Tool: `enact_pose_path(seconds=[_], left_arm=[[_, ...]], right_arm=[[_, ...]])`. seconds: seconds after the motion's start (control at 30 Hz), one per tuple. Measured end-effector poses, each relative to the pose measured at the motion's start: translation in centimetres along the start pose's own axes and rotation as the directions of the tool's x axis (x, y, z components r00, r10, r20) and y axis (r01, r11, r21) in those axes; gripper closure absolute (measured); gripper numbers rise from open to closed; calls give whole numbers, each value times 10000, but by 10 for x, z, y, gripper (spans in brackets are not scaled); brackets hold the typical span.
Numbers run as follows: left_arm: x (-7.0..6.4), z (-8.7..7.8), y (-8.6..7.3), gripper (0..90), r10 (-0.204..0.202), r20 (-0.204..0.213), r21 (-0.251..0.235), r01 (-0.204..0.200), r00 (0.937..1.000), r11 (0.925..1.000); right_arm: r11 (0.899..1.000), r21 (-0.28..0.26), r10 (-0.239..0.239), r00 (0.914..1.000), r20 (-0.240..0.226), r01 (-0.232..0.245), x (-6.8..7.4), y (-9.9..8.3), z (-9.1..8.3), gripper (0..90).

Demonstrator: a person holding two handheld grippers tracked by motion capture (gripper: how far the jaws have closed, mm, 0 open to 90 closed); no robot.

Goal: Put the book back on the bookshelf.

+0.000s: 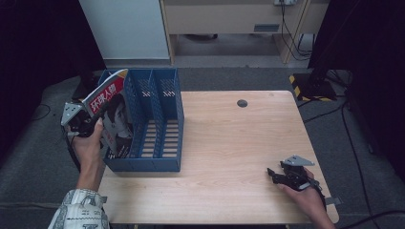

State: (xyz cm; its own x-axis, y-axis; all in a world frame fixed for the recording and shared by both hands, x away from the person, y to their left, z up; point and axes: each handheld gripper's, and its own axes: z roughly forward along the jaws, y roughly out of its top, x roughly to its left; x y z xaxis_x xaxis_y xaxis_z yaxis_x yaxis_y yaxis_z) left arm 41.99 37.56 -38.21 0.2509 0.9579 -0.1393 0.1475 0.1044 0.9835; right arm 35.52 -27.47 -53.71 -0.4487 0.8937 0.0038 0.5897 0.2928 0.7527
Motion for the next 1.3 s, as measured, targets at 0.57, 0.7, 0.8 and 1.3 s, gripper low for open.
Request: enact_pose_path(seconds=[0.57,0.7,0.8,1.3], left_arm=[[14,-5,-4,847,-448,-284,481,461,9986,9978],[18,-6,-8,846,-567,-430,550,590,9975,9967],[22,-6,-12,846,-647,-577,645,684,9962,9956],[23,-7,-15,840,-653,-622,751,699,9959,9947]], right_arm=[[10000,2,-1,10000,-2,1,0,0,0,345],[10000,-1,3,10000,-2,-3,0,0,0,345],[10000,-1,-2,10000,-1,2,0,0,0,345],[10000,-1,2,10000,-1,-2,0,0,0,345]])
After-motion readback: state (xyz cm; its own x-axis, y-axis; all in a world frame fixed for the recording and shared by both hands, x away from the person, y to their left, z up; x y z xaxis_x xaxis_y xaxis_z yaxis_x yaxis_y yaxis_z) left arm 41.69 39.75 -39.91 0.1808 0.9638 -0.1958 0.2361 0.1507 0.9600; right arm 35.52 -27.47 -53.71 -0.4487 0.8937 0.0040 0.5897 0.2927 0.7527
